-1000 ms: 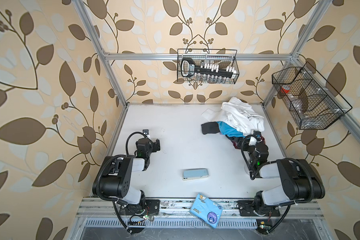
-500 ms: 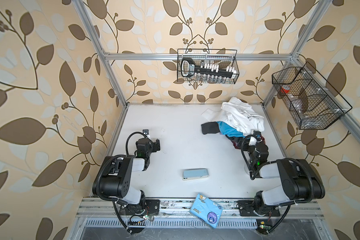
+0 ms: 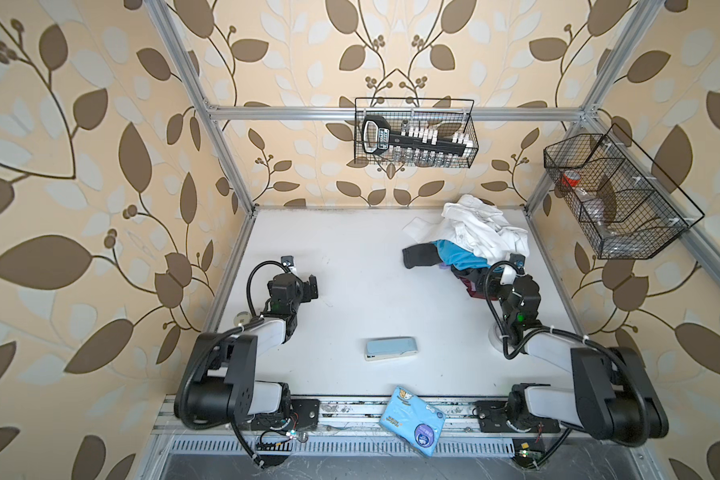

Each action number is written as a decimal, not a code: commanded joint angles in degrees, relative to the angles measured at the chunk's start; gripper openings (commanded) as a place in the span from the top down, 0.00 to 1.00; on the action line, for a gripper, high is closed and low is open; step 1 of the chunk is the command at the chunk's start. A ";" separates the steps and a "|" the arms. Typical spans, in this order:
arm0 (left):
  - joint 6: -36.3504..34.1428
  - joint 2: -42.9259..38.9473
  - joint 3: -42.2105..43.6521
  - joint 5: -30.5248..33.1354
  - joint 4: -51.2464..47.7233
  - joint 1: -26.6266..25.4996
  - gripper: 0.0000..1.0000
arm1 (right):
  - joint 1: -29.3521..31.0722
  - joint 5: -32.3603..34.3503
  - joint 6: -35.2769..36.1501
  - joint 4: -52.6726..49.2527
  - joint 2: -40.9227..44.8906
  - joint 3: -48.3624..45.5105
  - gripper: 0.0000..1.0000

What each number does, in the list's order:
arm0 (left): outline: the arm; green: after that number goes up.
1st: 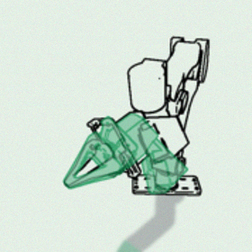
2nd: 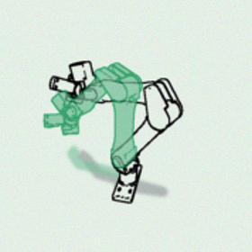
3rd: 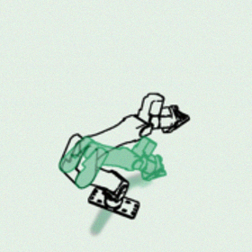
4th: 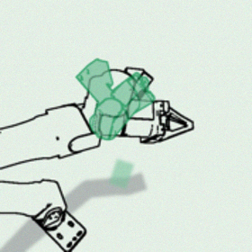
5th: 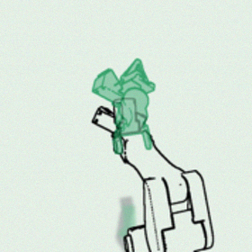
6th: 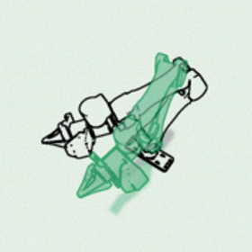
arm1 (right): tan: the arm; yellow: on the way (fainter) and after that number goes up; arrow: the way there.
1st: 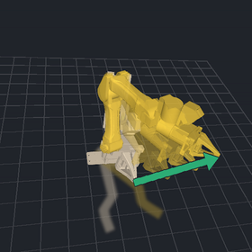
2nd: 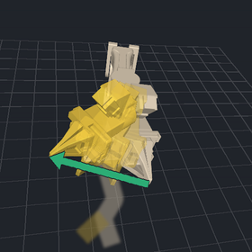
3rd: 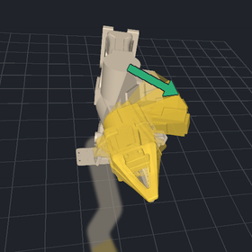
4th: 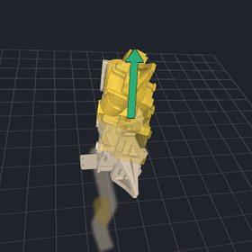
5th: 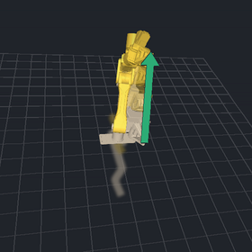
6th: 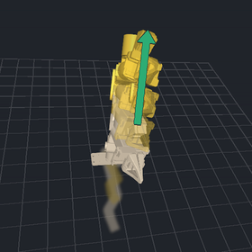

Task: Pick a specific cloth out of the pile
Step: 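Reach the right gripper into the pile and grasp the teal shirt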

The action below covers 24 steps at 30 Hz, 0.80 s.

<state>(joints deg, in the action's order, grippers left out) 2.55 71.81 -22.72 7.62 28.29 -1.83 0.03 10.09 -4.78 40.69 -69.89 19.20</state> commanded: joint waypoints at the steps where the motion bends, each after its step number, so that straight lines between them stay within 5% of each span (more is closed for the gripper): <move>1: 3.91 -8.86 -3.04 -3.09 -8.48 -0.38 0.01 | 0.56 1.76 -2.65 -14.50 5.79 4.04 0.00; 7: 13.38 -18.97 -9.24 -19.33 -22.44 -0.98 0.01 | 0.76 -2.08 -6.28 -40.85 9.80 17.17 0.00; 12: 14.29 -23.12 -10.88 -33.35 -25.60 -1.96 0.01 | 2.81 -6.28 -7.22 -53.07 11.01 25.04 0.01; 24: 10.03 -20.63 -14.96 -51.68 -27.41 -9.63 0.01 | 24.26 1.68 -7.05 -70.59 4.16 40.01 0.11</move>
<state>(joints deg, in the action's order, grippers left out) 14.31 50.17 -35.11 -36.29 0.71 -10.74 22.13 8.82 -11.14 -23.42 -63.29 56.99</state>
